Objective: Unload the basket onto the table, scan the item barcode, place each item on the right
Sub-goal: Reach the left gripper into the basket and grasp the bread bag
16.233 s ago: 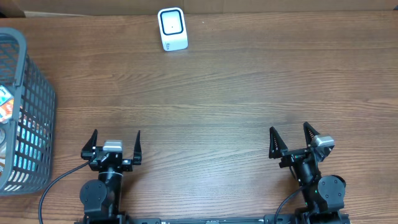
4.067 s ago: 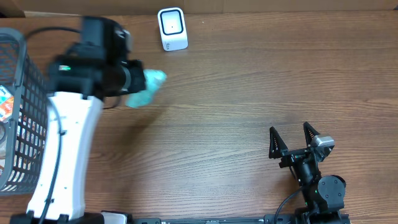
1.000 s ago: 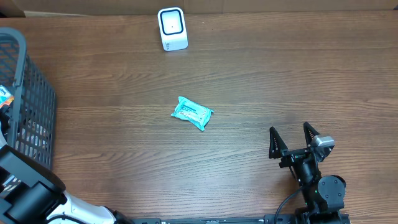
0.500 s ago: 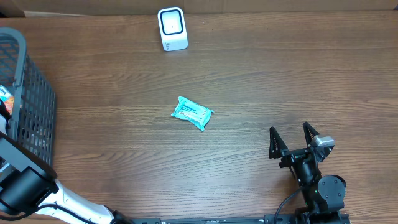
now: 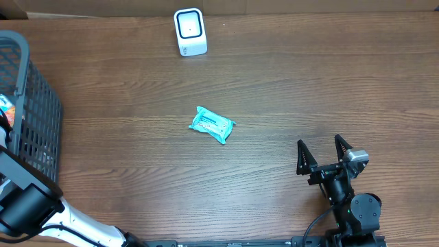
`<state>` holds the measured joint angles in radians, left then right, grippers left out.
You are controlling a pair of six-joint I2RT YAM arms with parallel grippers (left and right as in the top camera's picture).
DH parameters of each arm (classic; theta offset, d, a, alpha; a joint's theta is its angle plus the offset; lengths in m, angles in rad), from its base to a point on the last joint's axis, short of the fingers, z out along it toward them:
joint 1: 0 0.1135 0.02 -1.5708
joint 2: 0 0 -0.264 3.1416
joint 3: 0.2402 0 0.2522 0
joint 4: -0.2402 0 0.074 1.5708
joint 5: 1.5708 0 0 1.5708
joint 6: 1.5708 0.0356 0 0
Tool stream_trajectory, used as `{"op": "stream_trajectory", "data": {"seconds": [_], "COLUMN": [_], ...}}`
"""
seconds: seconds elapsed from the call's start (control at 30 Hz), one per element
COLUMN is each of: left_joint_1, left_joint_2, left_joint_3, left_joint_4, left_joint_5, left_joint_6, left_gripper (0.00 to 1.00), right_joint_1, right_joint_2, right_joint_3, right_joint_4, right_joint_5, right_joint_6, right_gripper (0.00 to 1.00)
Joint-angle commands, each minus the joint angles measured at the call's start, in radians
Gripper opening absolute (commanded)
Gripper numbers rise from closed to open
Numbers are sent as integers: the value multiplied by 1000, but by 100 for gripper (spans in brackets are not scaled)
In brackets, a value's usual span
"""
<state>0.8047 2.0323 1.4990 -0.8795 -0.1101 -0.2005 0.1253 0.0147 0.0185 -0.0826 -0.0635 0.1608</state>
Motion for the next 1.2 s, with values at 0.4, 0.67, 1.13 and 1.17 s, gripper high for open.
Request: {"op": "stream_trajectory", "data": {"seconds": [0.4, 0.67, 1.13, 1.17], "left_joint_1": [-6, -8, -167, -200], "left_joint_2": [32, 9, -274, -287], "left_joint_3": [634, 1068, 1272, 1272], "left_joint_4": [-479, -708, -810, -810], "left_joint_5": [97, 290, 496, 496], "left_joint_6": [-58, -57, 18, 22], "left_gripper": [4, 4, 4, 4], "right_joint_1": [5, 5, 5, 5], "right_joint_2": [-12, -12, -12, -12], "right_joint_3": [-10, -10, -10, -10], "right_joint_4": [3, 3, 3, 3], "right_joint_5": [-1, -1, -1, -1], "right_joint_6": [-2, -2, -2, -2], "right_gripper": [100, 100, 100, 100]}}
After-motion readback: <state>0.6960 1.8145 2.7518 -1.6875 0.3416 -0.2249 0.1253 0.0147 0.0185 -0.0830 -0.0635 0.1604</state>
